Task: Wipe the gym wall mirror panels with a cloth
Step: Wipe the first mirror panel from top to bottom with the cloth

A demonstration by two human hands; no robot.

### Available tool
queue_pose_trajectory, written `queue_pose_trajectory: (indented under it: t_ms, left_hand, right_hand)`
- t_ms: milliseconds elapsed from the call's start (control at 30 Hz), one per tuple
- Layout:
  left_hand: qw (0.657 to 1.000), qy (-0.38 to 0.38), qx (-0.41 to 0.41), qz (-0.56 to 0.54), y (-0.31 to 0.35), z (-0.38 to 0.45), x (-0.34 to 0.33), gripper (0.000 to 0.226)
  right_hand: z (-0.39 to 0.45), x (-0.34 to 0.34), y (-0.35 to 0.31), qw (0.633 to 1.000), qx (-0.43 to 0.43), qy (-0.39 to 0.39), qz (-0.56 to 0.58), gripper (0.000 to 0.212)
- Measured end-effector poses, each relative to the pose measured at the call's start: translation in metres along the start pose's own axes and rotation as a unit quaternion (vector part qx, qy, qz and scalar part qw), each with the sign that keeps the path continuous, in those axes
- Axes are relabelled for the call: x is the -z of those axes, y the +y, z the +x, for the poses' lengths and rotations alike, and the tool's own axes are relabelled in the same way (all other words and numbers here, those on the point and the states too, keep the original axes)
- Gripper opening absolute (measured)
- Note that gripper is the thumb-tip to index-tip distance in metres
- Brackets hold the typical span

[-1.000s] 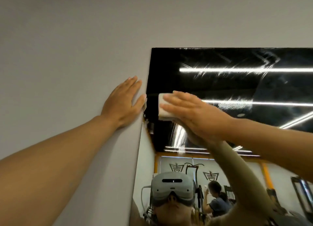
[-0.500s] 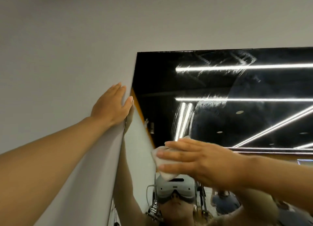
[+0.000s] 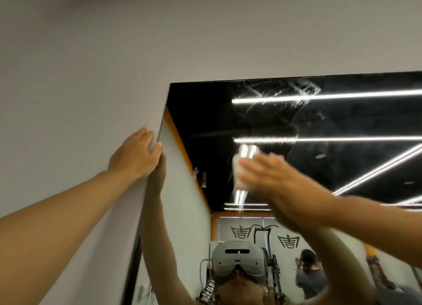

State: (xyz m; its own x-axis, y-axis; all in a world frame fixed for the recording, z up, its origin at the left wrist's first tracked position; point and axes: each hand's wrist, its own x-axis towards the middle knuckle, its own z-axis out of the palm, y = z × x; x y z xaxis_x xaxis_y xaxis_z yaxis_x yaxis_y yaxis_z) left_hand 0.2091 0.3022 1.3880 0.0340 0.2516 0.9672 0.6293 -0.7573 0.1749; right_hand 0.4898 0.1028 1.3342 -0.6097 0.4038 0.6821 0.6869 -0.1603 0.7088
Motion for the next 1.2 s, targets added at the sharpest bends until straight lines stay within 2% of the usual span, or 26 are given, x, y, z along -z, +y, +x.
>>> queue_pose_trajectory:
  t_ms: [100,167,267,367,467,533,633,700,767,833,900,967,1033,1100,1200]
  left_hand:
    - [1.0,-0.003,-0.004,0.0,0.003,-0.003,-0.001,0.056]
    - [1.0,0.001,-0.018,0.009,0.003,-0.004,-0.003,0.054]
    - [1.0,-0.002,-0.022,0.017,0.0,-0.003,-0.005,0.054]
    - [1.0,-0.008,-0.013,0.015,-0.004,0.0,-0.007,0.053]
    - [1.0,0.005,-0.014,0.009,0.0,-0.003,-0.009,0.051]
    - [1.0,0.012,-0.016,0.009,0.002,-0.005,-0.01,0.053]
    - [1.0,0.003,-0.01,0.012,-0.001,-0.004,-0.011,0.058]
    - [1.0,0.006,-0.012,0.003,-0.002,-0.003,-0.012,0.058]
    - [1.0,0.012,-0.012,-0.002,-0.002,-0.003,-0.013,0.059]
    - [1.0,0.017,-0.01,-0.001,0.0,-0.005,-0.013,0.059]
    - [1.0,0.017,-0.007,-0.002,0.001,-0.006,-0.013,0.059]
    - [1.0,0.02,-0.006,-0.006,0.002,-0.008,-0.013,0.059]
    - [1.0,0.019,-0.002,-0.009,0.003,-0.009,-0.013,0.059]
    - [1.0,0.017,-0.001,-0.007,0.003,-0.009,-0.011,0.059]
    - [1.0,0.015,-0.004,0.001,0.006,-0.012,-0.01,0.058]
  right_hand:
    - [-0.043,0.001,-0.019,0.983,0.149,-0.084,-0.07,0.059]
    - [-0.047,0.006,-0.011,0.972,0.181,-0.099,-0.113,0.058]
    - [-0.031,0.011,0.016,0.992,0.085,-0.081,-0.039,0.055]
    - [0.002,0.019,0.062,0.997,-0.08,0.019,0.002,0.051]
    - [0.039,0.034,0.109,0.961,-0.267,0.067,-0.006,0.048]
    - [0.055,0.039,0.127,0.939,-0.336,0.074,-0.016,0.045]
    - [0.054,0.032,0.114,0.933,-0.348,0.087,-0.019,0.047]
    - [0.027,0.018,0.084,0.95,-0.298,0.088,-0.019,0.056]
    - [-0.017,0.003,0.046,0.968,-0.245,0.058,0.003,0.064]
    - [-0.054,-0.007,0.023,0.978,-0.205,0.04,0.03,0.063]
    - [-0.065,-0.006,0.028,0.98,-0.184,0.05,0.052,0.062]
    - [-0.047,0.006,0.05,0.979,-0.199,0.041,0.029,0.066]
    - [-0.013,0.018,0.082,0.969,-0.236,0.068,-0.01,0.07]
    - [0.021,0.028,0.12,0.949,-0.301,0.09,-0.028,0.063]
    - [0.06,0.038,0.166,0.929,-0.36,0.078,-0.033,0.046]
